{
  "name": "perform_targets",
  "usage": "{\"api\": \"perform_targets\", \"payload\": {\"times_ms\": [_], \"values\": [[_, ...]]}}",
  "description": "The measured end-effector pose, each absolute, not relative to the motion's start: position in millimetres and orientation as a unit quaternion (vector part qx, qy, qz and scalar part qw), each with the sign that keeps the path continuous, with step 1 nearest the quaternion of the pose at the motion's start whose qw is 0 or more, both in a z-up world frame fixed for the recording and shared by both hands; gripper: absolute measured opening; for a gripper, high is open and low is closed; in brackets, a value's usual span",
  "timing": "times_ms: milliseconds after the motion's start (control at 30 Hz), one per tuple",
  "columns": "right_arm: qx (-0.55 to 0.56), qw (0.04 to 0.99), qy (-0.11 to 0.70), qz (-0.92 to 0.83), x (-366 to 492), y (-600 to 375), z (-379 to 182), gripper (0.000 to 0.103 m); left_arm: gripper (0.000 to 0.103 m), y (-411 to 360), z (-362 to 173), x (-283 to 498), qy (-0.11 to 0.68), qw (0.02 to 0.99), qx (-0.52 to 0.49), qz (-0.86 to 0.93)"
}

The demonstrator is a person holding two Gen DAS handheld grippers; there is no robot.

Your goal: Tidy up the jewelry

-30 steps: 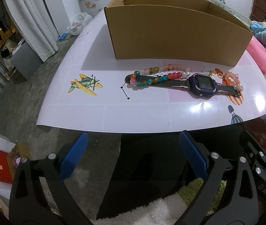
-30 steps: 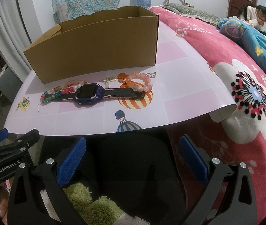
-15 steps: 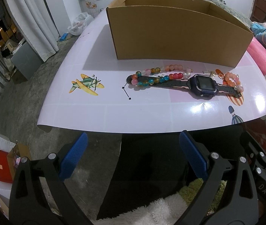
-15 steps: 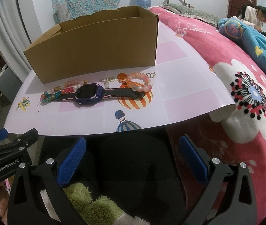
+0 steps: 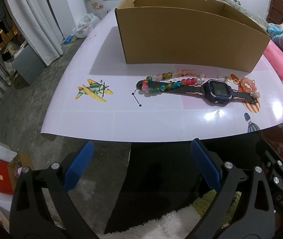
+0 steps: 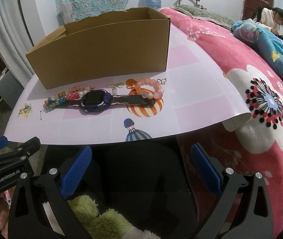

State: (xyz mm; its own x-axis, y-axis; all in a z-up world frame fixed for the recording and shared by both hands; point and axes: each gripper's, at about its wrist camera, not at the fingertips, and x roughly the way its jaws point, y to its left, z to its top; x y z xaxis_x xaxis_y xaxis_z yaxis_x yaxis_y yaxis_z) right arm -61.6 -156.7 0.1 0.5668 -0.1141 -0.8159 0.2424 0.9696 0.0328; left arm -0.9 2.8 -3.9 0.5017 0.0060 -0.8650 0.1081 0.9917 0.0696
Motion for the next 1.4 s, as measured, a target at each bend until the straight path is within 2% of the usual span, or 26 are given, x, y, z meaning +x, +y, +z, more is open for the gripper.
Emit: {"api": "perform_targets", "payload": {"times_ms": [500,833,967,1033,1133,1167,1200,1233,1267,1333,1400], "values": [[0.007,0.89,0.446,-0.097,-37,-157,16,0.097,0.095,42,-20,34,0.516,0.855,0.043,-0.036],[0.041,0.899,0.437,-0.01,3,-147,29,0.097,0.095,62,-6,62,0.457,0.873,-0.043,-0.165],[0.078,0.895,0.438,0.033,30,-140,30,0.085,0.095,66,-4,80,0.46,0.867,-0.074,-0.177],[0.1,0.886,0.45,0.049,45,-137,25,0.071,0.095,68,-4,82,0.456,0.868,-0.08,-0.179],[0.136,0.869,0.472,0.069,65,-134,15,0.059,0.093,67,-6,87,0.452,0.867,-0.082,-0.192],[0.14,0.865,0.477,0.073,70,-133,12,0.056,0.09,65,-7,90,0.452,0.867,-0.077,-0.195],[0.144,0.86,0.483,0.078,75,-131,9,0.051,0.076,61,-9,91,0.453,0.866,-0.071,-0.199],[0.149,0.854,0.49,0.084,81,-129,5,0.047,0.068,58,-12,94,0.458,0.863,-0.063,-0.201],[0.152,0.85,0.496,0.088,84,-127,2,0.045,0.066,54,-15,97,0.466,0.86,-0.053,-0.2],[0.158,0.842,0.507,0.095,91,-125,-4,0.037,0.051,51,-18,95,0.473,0.856,-0.051,-0.204],[0.158,0.834,0.52,0.098,96,-122,-10,0.032,0.044,47,-22,100,0.483,0.85,-0.047,-0.204]]}}
